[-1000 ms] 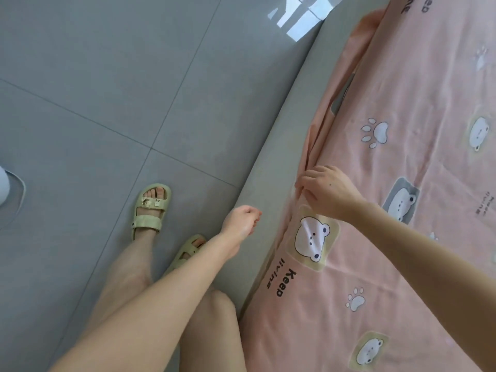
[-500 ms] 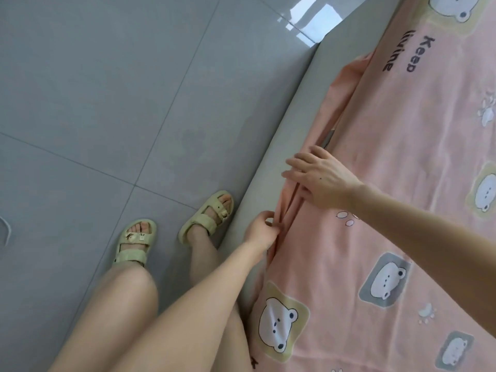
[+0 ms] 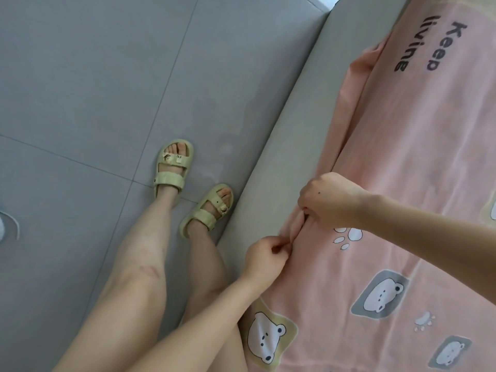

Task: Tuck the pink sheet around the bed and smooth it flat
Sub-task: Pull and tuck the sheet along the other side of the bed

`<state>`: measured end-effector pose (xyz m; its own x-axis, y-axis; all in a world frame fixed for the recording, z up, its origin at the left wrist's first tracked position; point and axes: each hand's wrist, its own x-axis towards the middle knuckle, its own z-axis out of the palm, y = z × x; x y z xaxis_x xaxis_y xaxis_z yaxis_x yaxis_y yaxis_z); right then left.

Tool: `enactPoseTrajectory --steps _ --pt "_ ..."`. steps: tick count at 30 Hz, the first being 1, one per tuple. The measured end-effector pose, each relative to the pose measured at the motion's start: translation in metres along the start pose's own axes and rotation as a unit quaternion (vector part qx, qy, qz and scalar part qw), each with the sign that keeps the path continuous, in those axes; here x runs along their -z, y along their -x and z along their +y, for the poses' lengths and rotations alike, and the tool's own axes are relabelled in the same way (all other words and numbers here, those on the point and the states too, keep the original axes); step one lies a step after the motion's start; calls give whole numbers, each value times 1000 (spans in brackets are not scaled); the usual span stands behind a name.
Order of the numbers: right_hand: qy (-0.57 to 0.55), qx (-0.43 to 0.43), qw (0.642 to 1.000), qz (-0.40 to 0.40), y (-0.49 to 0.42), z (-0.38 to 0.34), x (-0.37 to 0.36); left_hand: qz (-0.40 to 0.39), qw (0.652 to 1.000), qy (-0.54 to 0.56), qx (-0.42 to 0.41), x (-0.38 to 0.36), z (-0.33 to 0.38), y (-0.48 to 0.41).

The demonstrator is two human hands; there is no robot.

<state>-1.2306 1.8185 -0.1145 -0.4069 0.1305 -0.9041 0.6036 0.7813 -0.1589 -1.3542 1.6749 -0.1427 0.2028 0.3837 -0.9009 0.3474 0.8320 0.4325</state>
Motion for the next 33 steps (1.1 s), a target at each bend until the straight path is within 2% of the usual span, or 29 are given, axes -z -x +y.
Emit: enactPoseTrajectory --steps 5,11,16,20,25,28,30,33 --pt "0 12 1000 -25 5 0 6 -2 1000 3 -2 1 6 8" --pt "-47 -31 998 -2 2 1 4 -19 999 41 -5 -4 7 17" --pt "-14 -44 999 28 -14 -8 2 -24 1000 -5 -13 2 3 4" --pt "-15 -35 998 55 -22 -13 0 59 998 -24 0 -2 10 -6" --pt "-26 -23 991 128 -16 -9 -5 154 984 -79 33 6 15 -34" --pt "6 -3 983 181 -10 -12 -7 134 986 -86 44 12 12 -44" --pt "10 -5 988 156 -8 -12 -10 96 993 -49 45 10 9 -43" --pt "1 -9 996 89 -8 -12 -14 81 996 29 38 9 4 -34"
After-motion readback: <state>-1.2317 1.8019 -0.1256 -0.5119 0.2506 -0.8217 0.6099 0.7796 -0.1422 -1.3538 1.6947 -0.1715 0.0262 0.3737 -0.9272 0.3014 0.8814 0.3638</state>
